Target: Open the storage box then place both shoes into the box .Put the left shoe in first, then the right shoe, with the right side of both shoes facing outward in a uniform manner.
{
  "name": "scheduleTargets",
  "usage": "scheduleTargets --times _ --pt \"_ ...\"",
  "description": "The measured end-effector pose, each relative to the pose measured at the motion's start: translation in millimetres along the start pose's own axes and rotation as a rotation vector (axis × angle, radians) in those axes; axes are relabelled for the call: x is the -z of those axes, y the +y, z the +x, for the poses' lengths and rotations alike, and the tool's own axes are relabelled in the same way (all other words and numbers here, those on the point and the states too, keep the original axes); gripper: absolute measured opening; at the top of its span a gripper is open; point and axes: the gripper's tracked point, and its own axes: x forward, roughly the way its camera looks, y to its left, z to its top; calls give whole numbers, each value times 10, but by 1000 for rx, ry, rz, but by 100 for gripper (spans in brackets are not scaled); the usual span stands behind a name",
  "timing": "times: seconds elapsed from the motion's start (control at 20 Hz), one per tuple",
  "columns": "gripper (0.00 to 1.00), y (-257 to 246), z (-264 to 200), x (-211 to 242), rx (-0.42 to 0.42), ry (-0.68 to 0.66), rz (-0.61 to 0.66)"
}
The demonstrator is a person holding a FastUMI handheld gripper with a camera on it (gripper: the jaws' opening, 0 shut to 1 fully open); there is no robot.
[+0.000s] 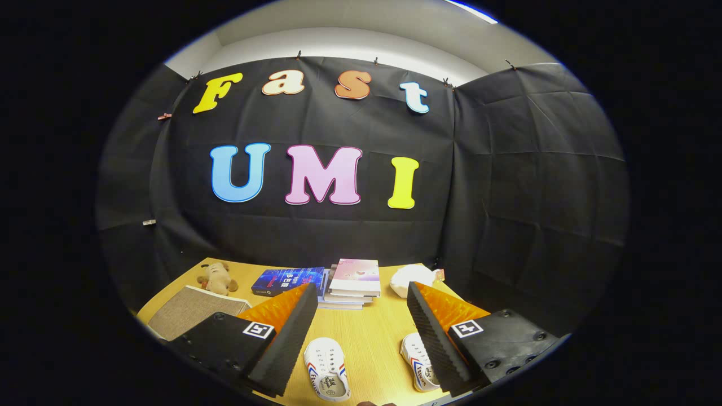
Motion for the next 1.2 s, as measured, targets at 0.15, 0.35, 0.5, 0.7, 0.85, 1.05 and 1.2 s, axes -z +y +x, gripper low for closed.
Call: scheduleTargets --times 0.15,0.35,0.5,0.7,0.85,1.05,1.2 --pt "98 24 21 22 -14 9 0" --pt "98 60 64 92 -51 31 0" --pt "98 79 135 109 -90 49 -2" --pt "98 92 282 186 -156 101 1" --pt "98 212 386 352 -250 182 39" --pt "99 536 330 691 -450 320 118" --pt "98 765 210 1041 -573 471 186"
